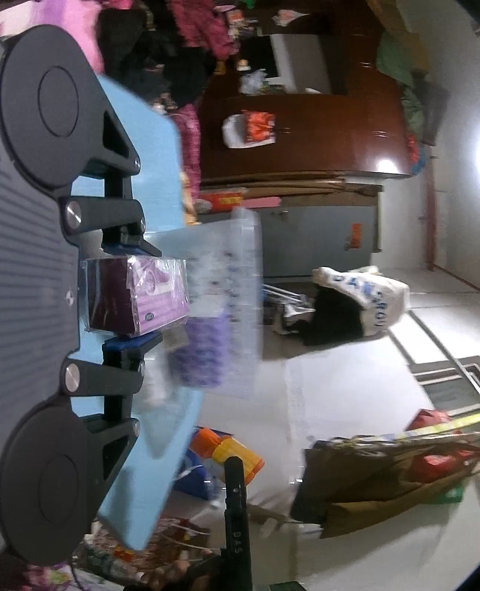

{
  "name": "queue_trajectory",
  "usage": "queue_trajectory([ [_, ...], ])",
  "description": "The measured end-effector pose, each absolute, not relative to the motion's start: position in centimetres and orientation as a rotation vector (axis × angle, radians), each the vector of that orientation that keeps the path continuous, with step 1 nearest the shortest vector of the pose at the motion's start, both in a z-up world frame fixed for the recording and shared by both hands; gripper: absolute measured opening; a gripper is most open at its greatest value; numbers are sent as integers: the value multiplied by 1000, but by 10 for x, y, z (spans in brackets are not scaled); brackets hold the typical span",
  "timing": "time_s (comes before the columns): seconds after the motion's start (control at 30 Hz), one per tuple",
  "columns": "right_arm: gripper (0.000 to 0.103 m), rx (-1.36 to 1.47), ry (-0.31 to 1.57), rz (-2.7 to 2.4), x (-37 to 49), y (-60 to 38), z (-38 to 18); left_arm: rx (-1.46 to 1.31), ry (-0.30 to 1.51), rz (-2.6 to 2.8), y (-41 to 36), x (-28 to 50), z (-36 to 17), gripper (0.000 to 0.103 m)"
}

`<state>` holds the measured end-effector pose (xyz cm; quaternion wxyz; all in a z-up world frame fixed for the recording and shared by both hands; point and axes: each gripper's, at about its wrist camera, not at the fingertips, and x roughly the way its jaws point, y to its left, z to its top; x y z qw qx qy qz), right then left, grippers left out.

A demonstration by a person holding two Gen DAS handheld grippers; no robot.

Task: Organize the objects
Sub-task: 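Lift both held items into the basket and open both tools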

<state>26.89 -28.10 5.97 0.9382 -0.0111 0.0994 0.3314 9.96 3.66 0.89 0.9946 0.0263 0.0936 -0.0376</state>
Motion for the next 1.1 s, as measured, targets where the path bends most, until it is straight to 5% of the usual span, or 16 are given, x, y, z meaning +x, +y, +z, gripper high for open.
queue_trajectory([
  [0.2, 55, -104, 91, 653, 303, -242, 125, 59, 136, -51, 39, 182, 93, 43],
  [0.33, 55, -177, 75, 569, 367, -203, 141, 61, 263, 8, 42, 277, 121, 43],
  [0.5, 55, -234, 219, 537, 438, -172, 128, 64, 437, 19, 37, 353, 111, 44],
  [0.8, 56, -271, 335, 491, 471, -153, 105, 60, 512, 4, 30, 376, 85, 51],
  [0.87, 70, -285, 330, 471, 464, -153, 106, 103, 490, 37, 29, 367, 85, 79],
  [0.97, 98, -272, 257, 479, 437, -168, 117, 108, 400, 51, 30, 329, 97, 81],
  [1.1, 103, -178, 199, 550, 386, -200, 123, 53, 358, 13, 41, 277, 112, 85],
])
